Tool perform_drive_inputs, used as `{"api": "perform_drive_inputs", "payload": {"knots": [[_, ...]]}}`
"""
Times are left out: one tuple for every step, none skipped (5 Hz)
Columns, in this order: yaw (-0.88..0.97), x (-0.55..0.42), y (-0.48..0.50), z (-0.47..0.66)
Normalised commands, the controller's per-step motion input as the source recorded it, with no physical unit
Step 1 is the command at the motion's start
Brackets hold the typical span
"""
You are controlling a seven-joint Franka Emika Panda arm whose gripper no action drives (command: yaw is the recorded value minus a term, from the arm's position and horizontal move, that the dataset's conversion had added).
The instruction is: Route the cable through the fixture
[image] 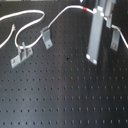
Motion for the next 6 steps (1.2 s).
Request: {"api": "perform_drive_inputs", "payload": {"knots": [[-0.57,0.061,-0.296,0.15],[-0.01,-0.023,-0.051,0.01],[0.00,-0.070,-0.091,0.02],[0.35,-0.344,-0.109,0.06],[0.00,-0.183,0.226,-0.03],[-0.05,-0.063,0.058,0.00]]}}
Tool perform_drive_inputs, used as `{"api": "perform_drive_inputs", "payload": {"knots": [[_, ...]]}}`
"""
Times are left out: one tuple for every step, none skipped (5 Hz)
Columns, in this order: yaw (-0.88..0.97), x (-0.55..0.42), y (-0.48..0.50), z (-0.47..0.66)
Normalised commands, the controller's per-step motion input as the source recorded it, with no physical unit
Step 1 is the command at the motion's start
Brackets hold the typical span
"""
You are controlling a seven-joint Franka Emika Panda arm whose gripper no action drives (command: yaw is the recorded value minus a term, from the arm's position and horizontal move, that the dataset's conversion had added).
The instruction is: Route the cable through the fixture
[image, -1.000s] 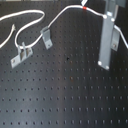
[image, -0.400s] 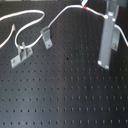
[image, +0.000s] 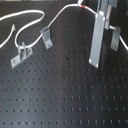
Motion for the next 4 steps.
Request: {"api": "perform_drive_inputs", "payload": {"knots": [[-0.18,-0.336,0.036,0.44],[-0.33,-0.172,-0.069,0.33],[-0.10,-0.109,0.219,0.01],[0.00,-0.072,0.332,0.01]]}}
